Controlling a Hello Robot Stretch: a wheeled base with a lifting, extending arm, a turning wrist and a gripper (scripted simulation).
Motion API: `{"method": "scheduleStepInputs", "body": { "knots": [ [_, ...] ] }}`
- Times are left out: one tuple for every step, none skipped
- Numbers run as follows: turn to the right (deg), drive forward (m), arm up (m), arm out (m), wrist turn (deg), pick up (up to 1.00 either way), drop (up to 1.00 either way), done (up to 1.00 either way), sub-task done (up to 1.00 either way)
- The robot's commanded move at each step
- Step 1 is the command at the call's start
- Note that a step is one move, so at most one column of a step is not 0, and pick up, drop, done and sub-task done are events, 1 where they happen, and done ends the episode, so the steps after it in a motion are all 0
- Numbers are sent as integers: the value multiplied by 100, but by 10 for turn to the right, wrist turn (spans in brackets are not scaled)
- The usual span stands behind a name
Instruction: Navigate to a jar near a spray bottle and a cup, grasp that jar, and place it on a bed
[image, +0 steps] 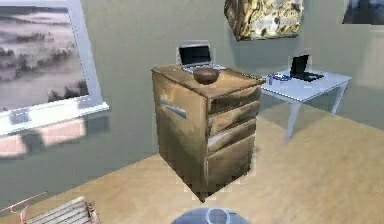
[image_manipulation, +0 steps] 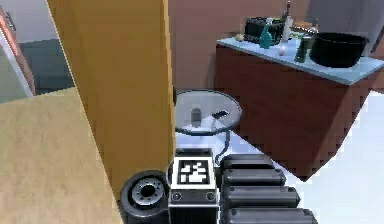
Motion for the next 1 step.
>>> {"method": "scheduleStepInputs", "body": {
  "knots": [
    [0, 45, 0, 0, 0, 0, 0, 0, 0]
  ]
}}
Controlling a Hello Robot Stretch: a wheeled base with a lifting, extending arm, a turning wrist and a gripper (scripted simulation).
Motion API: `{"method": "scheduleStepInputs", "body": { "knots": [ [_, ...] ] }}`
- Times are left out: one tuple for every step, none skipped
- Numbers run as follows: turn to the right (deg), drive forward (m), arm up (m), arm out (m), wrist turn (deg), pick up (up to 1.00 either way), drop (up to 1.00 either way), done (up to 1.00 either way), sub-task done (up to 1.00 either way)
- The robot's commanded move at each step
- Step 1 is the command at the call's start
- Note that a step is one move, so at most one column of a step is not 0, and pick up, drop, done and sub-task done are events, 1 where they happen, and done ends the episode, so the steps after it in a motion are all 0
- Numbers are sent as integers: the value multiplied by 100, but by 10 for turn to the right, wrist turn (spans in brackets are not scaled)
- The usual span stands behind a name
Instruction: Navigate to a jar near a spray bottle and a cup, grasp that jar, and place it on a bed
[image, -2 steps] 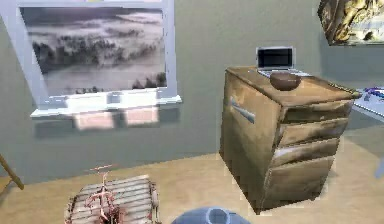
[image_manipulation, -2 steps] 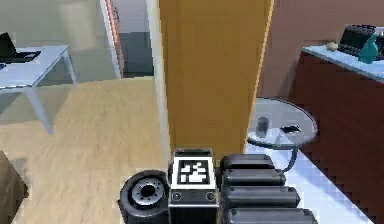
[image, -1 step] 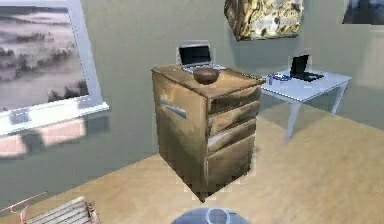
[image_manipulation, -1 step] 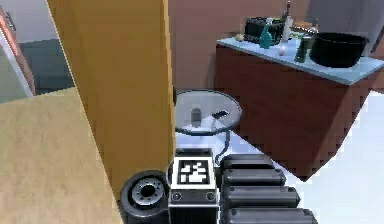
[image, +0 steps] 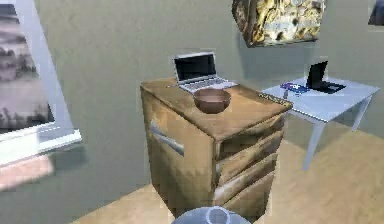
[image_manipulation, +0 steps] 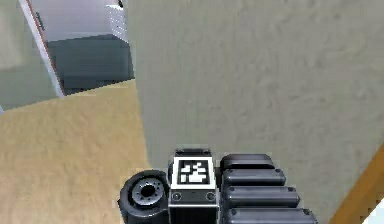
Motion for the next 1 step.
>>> {"method": "scheduleStepInputs", "body": {
  "knots": [
    [450, 0, 0, 0, 0, 0, 0, 0, 0]
  ]
}}
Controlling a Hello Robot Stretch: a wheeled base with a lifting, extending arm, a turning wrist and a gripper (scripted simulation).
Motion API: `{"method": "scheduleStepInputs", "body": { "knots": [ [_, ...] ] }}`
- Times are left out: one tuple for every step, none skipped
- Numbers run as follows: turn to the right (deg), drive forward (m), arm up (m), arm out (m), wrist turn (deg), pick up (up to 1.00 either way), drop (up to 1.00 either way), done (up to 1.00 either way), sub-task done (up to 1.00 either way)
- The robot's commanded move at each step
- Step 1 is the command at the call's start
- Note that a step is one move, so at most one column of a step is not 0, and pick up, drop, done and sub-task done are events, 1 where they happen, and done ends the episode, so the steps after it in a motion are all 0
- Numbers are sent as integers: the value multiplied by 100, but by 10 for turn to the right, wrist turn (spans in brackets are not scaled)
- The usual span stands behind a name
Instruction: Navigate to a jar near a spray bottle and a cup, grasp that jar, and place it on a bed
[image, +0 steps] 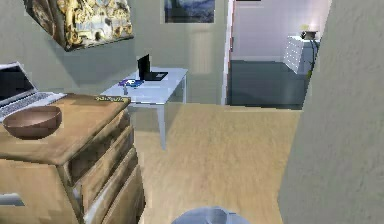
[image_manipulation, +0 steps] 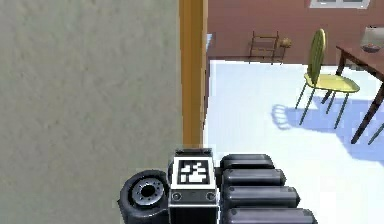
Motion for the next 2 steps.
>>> {"method": "scheduleStepInputs", "body": {
  "knots": [
    [90, 0, 0, 0, 0, 0, 0, 0, 0],
    [0, 15, 0, 0, 0, 0, 0, 0, 0]
  ]
}}
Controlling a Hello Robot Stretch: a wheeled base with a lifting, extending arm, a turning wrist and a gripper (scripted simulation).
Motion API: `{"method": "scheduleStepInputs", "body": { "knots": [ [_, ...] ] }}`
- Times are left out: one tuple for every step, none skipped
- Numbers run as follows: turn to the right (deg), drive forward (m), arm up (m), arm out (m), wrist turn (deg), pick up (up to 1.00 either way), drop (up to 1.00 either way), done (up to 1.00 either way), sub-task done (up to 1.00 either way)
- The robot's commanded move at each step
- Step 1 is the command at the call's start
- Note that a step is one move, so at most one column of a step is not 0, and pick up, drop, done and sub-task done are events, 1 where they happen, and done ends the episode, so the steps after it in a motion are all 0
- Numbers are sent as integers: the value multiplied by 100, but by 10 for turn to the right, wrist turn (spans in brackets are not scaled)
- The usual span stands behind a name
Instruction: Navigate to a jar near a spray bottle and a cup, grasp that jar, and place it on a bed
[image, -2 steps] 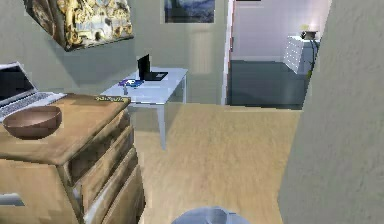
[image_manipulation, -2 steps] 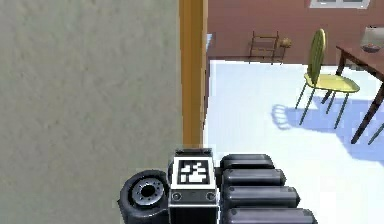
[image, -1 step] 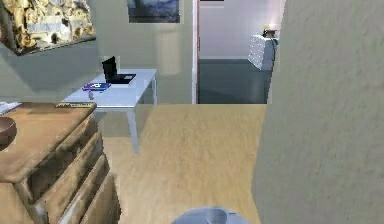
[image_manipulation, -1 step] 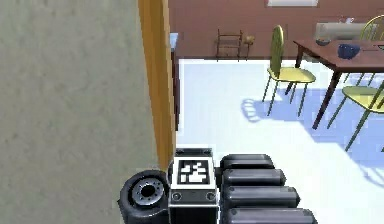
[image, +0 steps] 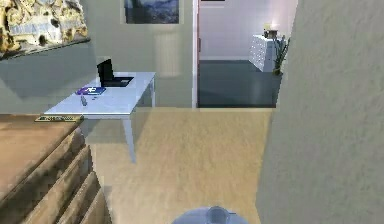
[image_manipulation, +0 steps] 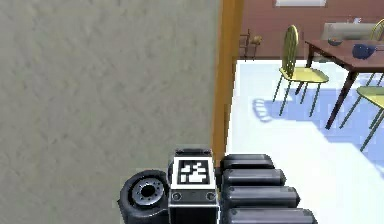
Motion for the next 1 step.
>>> {"method": "scheduleStepInputs", "body": {
  "knots": [
    [30, 0, 0, 0, 0, 0, 0, 0, 0]
  ]
}}
